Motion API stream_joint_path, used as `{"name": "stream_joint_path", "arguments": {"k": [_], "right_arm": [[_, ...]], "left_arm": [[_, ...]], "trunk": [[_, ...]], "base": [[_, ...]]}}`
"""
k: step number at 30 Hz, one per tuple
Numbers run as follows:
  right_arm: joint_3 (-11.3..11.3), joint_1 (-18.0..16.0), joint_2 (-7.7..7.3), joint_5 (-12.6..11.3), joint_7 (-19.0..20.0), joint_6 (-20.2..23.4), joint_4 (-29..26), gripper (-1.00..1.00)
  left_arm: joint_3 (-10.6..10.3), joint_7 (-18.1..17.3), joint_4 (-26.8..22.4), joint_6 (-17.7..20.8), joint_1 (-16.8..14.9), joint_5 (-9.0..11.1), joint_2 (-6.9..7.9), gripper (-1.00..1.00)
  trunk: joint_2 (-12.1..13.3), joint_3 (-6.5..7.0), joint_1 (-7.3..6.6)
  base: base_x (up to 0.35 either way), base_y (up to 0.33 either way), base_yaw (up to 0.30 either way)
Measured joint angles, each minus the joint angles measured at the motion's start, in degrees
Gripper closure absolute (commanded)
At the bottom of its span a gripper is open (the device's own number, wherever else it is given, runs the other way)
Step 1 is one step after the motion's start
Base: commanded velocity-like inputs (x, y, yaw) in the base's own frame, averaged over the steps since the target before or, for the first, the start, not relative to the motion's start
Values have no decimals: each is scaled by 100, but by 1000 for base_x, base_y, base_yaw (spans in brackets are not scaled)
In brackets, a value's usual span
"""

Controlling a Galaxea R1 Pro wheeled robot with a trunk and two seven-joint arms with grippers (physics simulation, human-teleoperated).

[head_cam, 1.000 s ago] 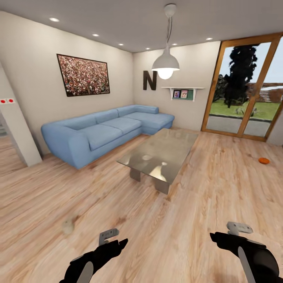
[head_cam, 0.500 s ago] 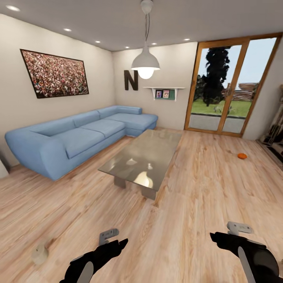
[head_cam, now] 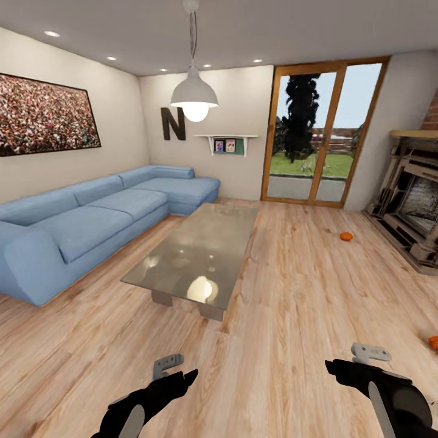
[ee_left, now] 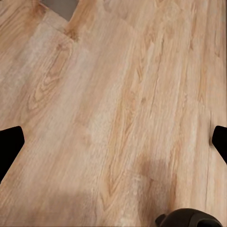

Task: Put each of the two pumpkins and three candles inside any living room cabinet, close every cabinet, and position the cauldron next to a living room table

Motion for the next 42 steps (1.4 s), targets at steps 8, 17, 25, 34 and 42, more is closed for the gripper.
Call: {"name": "stream_joint_path", "arguments": {"k": [8, 17, 25, 34, 42], "right_arm": [[0, -1, 1, 0, 2, 0, 0, -100], [0, -2, 0, 0, -2, 1, -1, -100], [0, -3, -1, 0, 0, 1, -1, -100], [0, -9, 0, 0, 0, 1, -1, -100], [0, -5, 3, 0, -3, 3, -1, -100]], "left_arm": [[-1, 4, 0, 0, 1, 0, 0, -100], [-61, 11, 1, -7, 1, -1, 8, -100], [-77, 8, 1, -9, -3, 0, 9, -100], [-81, 7, 1, -10, 0, 0, 9, -100], [-81, 15, 1, -10, 2, -5, 9, -100]], "trunk": [[0, 0, 0], [0, 0, 0], [0, 0, 0], [0, 0, 0], [0, 0, 0]], "base": [[312, 111, -266], [322, 24, -266], [326, 3, -266], [327, 0, -266], [330, 0, -266]]}}
